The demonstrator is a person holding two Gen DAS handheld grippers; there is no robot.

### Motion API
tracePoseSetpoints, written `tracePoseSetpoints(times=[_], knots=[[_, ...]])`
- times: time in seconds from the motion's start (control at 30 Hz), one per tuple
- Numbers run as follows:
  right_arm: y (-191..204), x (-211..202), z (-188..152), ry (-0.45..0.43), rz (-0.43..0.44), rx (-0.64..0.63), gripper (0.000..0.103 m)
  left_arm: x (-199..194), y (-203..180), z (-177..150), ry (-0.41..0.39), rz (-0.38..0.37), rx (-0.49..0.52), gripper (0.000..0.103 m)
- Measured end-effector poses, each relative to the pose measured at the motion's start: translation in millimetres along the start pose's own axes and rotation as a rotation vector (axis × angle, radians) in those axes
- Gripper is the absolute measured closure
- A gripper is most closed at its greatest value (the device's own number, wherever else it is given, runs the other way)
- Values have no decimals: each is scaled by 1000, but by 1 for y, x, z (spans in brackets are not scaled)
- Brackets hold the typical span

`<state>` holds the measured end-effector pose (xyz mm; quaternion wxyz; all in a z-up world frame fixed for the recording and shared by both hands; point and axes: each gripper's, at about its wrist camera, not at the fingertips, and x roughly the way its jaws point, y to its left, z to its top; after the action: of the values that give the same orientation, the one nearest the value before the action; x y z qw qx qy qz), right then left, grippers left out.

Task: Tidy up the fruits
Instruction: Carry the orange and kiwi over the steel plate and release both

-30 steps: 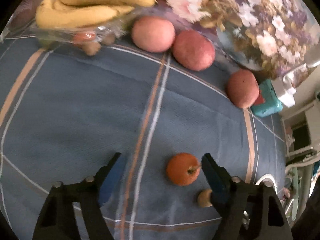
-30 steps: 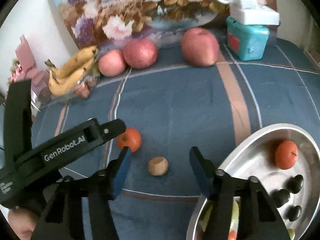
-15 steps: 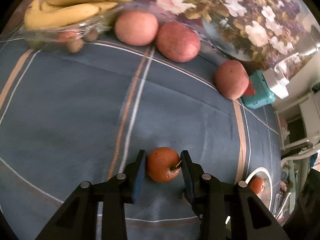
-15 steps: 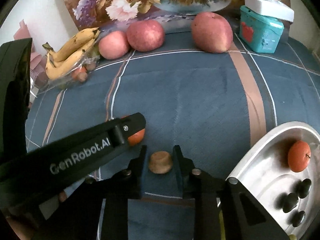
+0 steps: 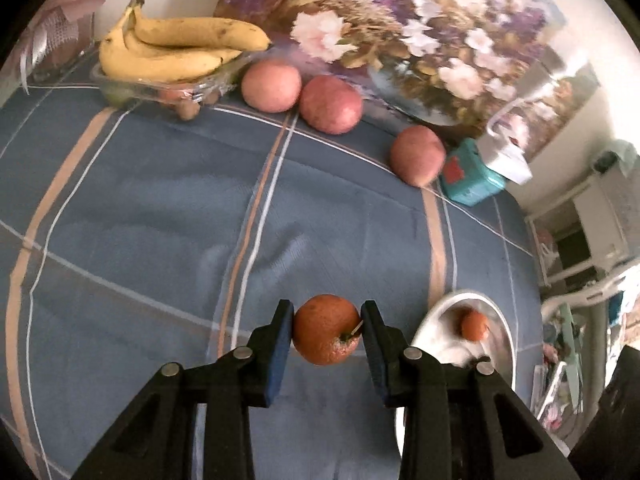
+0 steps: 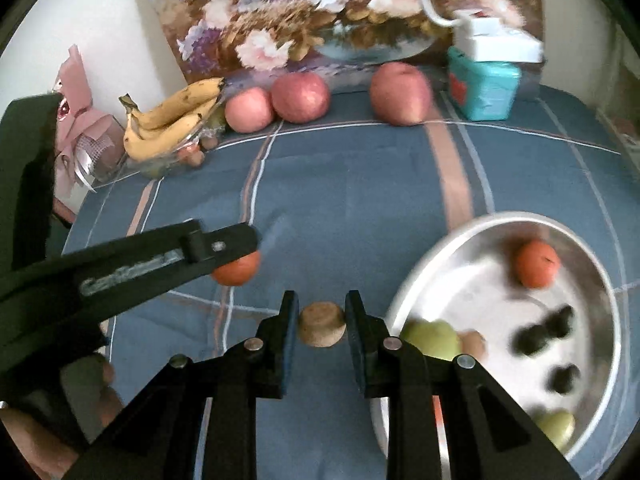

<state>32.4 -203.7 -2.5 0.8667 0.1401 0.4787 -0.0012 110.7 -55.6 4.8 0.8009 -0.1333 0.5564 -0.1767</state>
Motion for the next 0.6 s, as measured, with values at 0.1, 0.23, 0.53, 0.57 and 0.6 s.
tracePoseSetpoints(times=[0.1,0.23,0.53,0.57,0.6], knots=[[-9,-21,-11,-25,-39,3,78,-5,-14,-15,19,-22,34,66],[-27,-38,-31,-17,-115,14,78,-3,-45,-40,66,-55,110,66],[-78,-44,-60,56,-176,108,78,25,-95,-76,156,-81,247,66],[-82,-43,-62,70,-181,111,78,29,-95,-79,183,-93,232,66],[-86,-41,-64,84,-185,115,78,31,-96,-80,201,-100,224,66]])
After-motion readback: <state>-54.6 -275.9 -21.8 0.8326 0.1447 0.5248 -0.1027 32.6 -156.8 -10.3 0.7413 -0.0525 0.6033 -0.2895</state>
